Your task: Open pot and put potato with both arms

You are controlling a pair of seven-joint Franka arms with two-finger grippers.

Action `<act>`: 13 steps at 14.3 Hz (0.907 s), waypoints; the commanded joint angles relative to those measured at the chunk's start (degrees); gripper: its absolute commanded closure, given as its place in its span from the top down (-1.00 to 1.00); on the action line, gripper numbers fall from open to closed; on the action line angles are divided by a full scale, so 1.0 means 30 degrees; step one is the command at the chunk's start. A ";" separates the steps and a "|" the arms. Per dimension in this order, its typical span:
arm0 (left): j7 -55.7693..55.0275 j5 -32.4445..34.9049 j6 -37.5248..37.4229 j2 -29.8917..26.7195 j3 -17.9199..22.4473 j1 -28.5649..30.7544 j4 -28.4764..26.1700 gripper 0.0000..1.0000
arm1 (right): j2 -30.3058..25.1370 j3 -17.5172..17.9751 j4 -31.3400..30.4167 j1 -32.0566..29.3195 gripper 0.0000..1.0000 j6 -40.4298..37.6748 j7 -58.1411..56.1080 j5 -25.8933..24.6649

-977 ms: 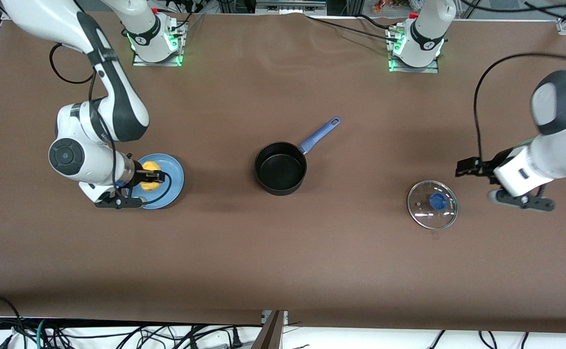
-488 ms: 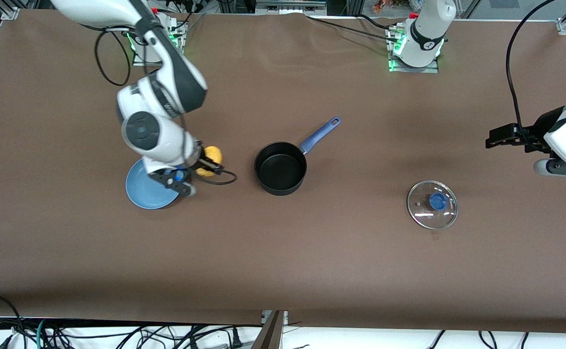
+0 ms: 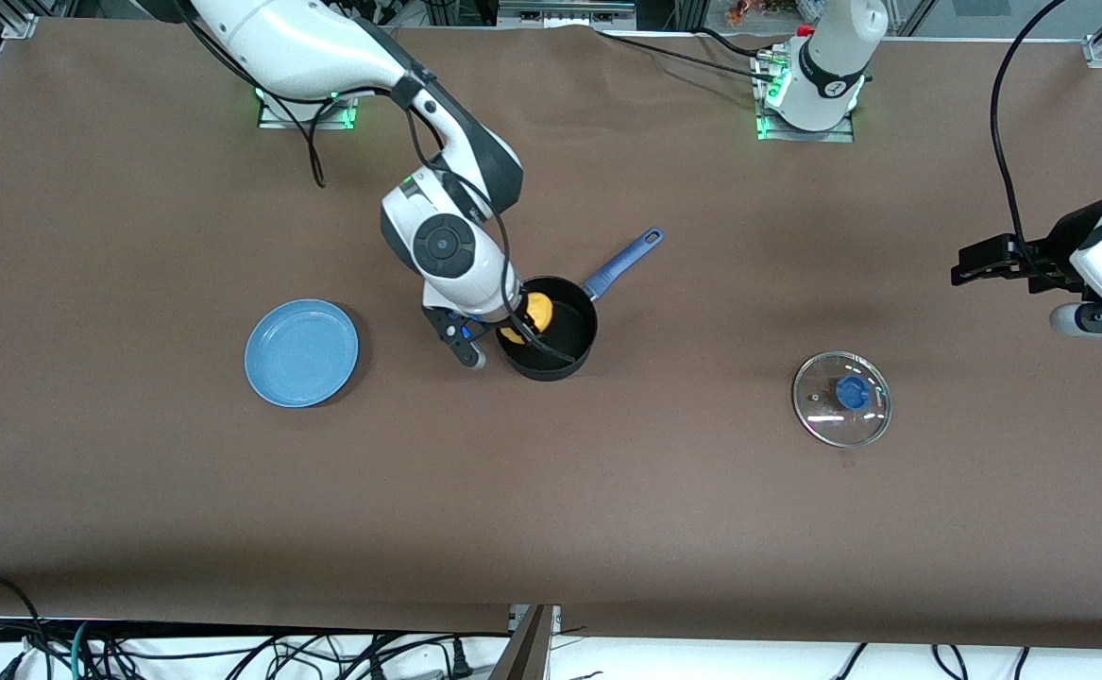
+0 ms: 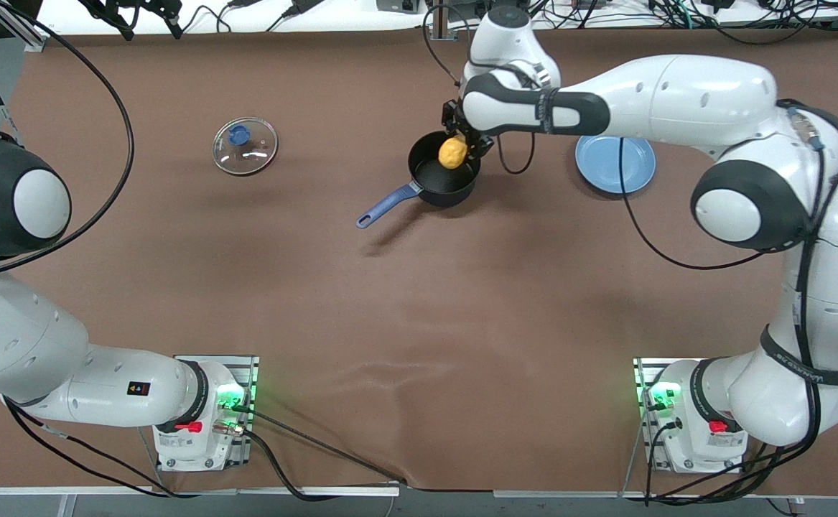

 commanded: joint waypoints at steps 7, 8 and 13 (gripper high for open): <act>-0.1984 0.0373 -0.0315 -0.0222 -0.0858 0.0441 0.0183 1.00 | 0.2334 -0.0774 0.0871 0.1553 0.01 0.1785 0.1387 -0.0862; -0.1984 0.0374 -0.0315 -0.0222 -0.0887 0.0470 0.0183 1.00 | 0.2277 -0.0803 0.0871 0.1524 0.99 0.1727 0.1387 -0.0892; -0.1837 0.1077 -0.0315 -0.0164 -0.1121 0.0470 0.0183 1.00 | 0.0611 -0.0803 0.1192 0.1202 1.00 -0.0374 0.1182 -0.0892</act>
